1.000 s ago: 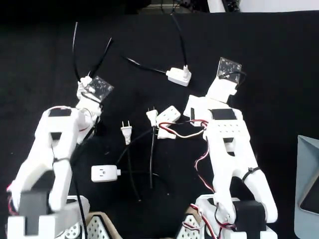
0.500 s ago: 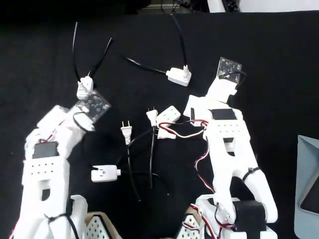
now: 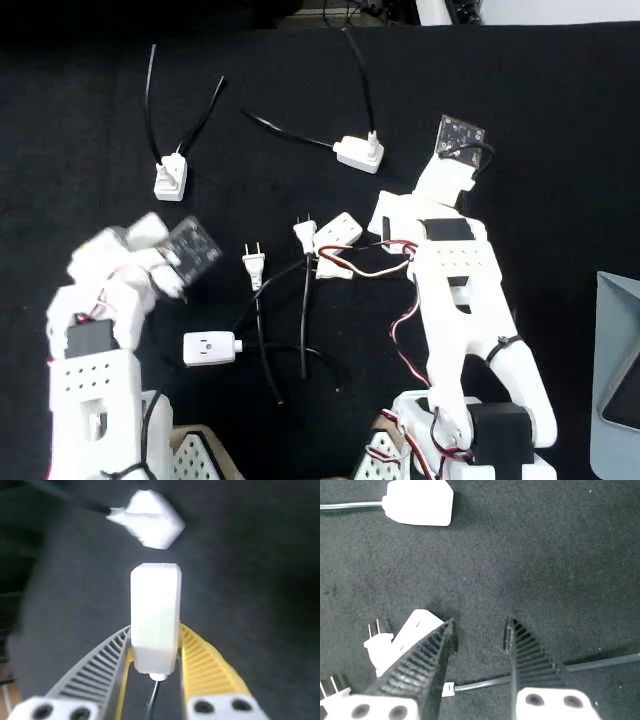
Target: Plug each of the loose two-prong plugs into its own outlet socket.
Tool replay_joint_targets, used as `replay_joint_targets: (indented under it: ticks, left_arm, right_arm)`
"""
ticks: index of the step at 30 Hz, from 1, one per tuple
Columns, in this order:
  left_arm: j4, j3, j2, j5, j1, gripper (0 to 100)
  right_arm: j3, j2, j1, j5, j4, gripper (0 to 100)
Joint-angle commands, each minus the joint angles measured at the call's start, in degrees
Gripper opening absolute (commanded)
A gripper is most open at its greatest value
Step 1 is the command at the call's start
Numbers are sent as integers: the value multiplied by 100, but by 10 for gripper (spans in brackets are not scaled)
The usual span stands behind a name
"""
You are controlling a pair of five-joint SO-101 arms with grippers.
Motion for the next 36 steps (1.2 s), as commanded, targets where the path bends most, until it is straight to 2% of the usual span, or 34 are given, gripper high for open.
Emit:
replay_joint_targets:
  ticks: [1, 8, 15, 18, 22, 27, 29, 36]
  left_arm:
    - [-88, 620, -246, -79, 259, 37]
    - [18, 1130, -615, 853, 277, 255]
    - [1512, 119, -1266, 1547, 286, 255]
    - [1767, -400, -1547, 2066, 251, 255]
    - [1714, -708, -1600, 2382, 171, 255]
    - [563, -444, -1125, 2356, -259, 195]
    - [264, -382, -738, 2312, -400, 202]
    - [185, -699, 870, 1820, -382, 227]
  right_arm:
    - [-13, -180, -70, -35, -79, 155]
    - [-13, -180, -70, -35, -79, 155]
    - [-13, -180, -70, -35, -79, 155]
    - [-13, -180, -70, -35, -79, 155]
    - [-13, -180, -70, -26, -79, 155]
    - [-13, -180, -70, -26, -79, 155]
    - [-13, -180, -70, -26, -79, 155]
    - [-13, -180, -70, -26, -79, 155]
